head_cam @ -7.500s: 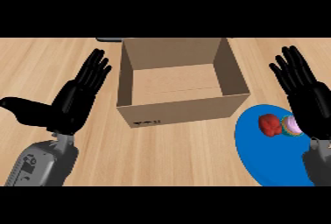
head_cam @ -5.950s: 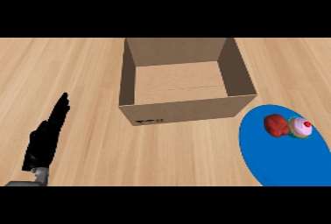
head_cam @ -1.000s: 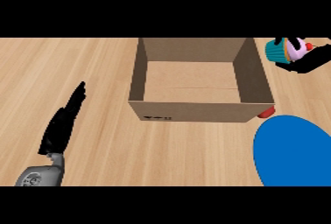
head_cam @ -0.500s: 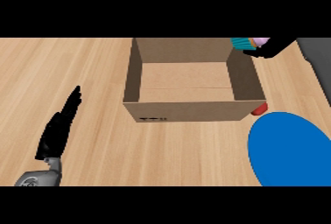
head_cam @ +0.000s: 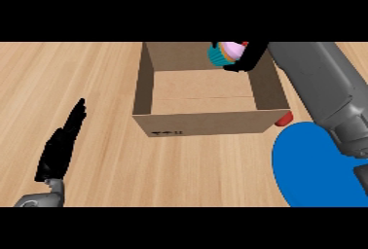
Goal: Pick the cupcake from the plate and place it in the cardboard box
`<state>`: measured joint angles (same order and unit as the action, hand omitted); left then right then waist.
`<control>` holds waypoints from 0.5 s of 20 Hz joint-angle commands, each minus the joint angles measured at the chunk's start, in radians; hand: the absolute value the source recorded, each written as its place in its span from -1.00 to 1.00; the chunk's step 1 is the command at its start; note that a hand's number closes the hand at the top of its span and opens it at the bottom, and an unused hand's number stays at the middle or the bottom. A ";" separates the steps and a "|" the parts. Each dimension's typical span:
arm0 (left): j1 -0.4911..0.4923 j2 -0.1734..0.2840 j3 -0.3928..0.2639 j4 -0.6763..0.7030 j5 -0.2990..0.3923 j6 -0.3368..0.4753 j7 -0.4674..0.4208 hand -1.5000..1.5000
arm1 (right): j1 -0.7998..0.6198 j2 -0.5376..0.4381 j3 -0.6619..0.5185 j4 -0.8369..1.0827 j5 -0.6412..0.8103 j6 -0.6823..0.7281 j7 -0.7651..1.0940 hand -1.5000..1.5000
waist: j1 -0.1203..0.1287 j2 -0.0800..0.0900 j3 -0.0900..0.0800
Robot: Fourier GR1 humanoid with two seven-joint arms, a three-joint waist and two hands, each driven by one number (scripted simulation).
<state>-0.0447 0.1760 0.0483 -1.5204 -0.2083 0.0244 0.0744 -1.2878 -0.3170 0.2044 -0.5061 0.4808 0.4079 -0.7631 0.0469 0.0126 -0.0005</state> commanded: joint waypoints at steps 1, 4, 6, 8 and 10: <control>-0.025 -0.016 -0.002 0.030 -0.010 0.016 -0.004 0.00 | -0.004 0.082 0.044 0.083 0.052 0.001 -0.064 1.00 | -0.005 0.003 0.000; 0.047 -0.028 -0.012 -0.033 -0.007 0.017 -0.004 0.00 | -0.002 0.146 0.078 0.099 0.095 -0.051 -0.010 1.00 | -0.010 -0.004 0.000; 0.011 0.002 0.003 -0.032 -0.002 -0.006 0.026 0.00 | -0.032 0.185 0.069 0.167 0.106 -0.080 0.018 1.00 | -0.003 0.000 0.000; 0.014 0.017 0.034 0.007 0.028 -0.026 -0.017 0.00 | -0.034 0.211 0.052 0.178 0.093 -0.043 0.083 -1.00 | -0.016 -0.005 0.000; -0.021 -0.011 0.006 -0.020 -0.001 0.003 0.047 0.00 | -0.011 0.268 0.061 0.223 0.113 -0.106 0.074 -1.00 | -0.010 0.000 0.000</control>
<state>-0.0435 0.1784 0.0604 -1.5371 -0.1982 0.0141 0.0938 -1.3106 -0.1243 0.2596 -0.3388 0.5720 0.3350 -0.7110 0.0410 0.0120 -0.0004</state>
